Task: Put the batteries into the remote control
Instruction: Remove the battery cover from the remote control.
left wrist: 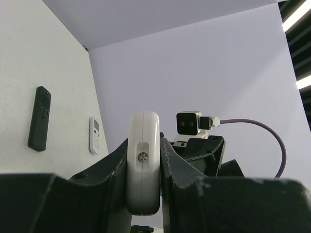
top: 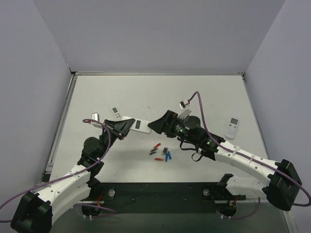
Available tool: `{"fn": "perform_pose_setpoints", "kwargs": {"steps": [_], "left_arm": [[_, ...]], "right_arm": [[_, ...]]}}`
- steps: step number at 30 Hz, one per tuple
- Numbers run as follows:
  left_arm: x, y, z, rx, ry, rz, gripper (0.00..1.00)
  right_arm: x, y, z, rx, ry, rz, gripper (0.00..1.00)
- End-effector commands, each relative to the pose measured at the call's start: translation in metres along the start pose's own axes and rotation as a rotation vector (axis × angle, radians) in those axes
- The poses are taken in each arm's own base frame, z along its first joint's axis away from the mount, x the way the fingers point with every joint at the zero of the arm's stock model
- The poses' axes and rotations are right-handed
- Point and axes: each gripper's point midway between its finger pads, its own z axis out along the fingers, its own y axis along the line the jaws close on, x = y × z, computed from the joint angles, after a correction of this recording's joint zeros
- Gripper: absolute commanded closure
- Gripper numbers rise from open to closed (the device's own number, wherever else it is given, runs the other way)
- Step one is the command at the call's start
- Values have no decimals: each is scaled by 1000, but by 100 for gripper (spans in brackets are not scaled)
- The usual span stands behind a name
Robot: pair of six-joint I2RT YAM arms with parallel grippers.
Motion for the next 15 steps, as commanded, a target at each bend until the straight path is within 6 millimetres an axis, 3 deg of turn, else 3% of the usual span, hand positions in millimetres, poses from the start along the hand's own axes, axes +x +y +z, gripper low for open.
{"fn": "perform_pose_setpoints", "kwargs": {"steps": [1,9,15], "left_arm": [[-11,-37,0,129,-52,8,100],[-13,-46,-1,139,-58,34,100],[-15,-53,-2,166,-65,29,100]], "right_arm": [[-15,37,4,-145,-16,9,26],[-7,38,18,-182,10,49,34],[-2,40,19,-210,33,52,49]]}}
